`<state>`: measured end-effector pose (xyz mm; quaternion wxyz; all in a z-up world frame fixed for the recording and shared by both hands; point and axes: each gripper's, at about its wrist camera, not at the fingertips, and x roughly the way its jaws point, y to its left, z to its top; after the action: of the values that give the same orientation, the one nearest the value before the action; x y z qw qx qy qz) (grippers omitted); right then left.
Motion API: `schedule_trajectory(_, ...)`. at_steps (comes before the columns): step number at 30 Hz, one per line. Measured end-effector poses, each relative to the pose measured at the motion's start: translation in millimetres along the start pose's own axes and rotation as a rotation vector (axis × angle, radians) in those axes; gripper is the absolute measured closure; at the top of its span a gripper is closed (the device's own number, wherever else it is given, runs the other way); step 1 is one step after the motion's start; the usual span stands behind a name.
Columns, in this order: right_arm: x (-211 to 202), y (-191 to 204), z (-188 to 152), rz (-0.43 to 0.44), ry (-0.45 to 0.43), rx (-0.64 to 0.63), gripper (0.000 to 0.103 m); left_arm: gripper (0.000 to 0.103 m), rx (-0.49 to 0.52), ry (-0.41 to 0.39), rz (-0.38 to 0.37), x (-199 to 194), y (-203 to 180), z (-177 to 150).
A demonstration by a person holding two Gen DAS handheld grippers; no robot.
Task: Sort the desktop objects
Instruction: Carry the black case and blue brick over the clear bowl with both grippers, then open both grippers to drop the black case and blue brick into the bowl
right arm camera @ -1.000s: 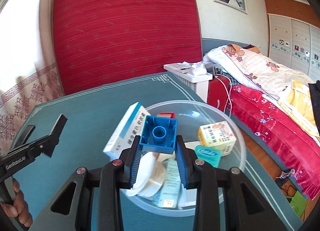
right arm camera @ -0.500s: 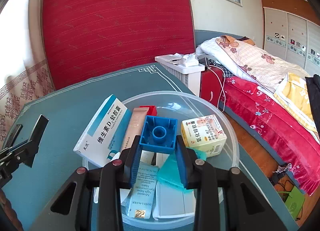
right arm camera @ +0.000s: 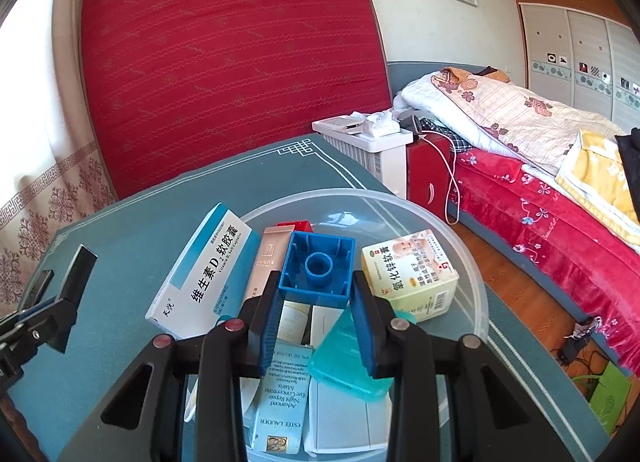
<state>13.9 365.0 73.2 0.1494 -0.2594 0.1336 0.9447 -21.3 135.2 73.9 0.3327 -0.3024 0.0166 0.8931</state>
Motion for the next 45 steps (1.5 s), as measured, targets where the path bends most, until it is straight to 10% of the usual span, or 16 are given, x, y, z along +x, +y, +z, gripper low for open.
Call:
schedule_trajectory(30,-3.7,-33.0,6.3,0.055,-0.043,0.108,0.066,0.081,0.160,0.064,-0.030,61.2,-95.1,31.8)
schedule_trajectory(35,-1.6,-38.2,7.3,0.067,-0.038,0.129,0.066,0.045,0.120,0.053,-0.036,60.9,-92.3,34.2)
schedule_trajectory(45,-2.3,-25.4,2.8,0.116,-0.045,0.072,0.066,0.045,0.070,-0.050,0.002,26.1,-78.2,39.3)
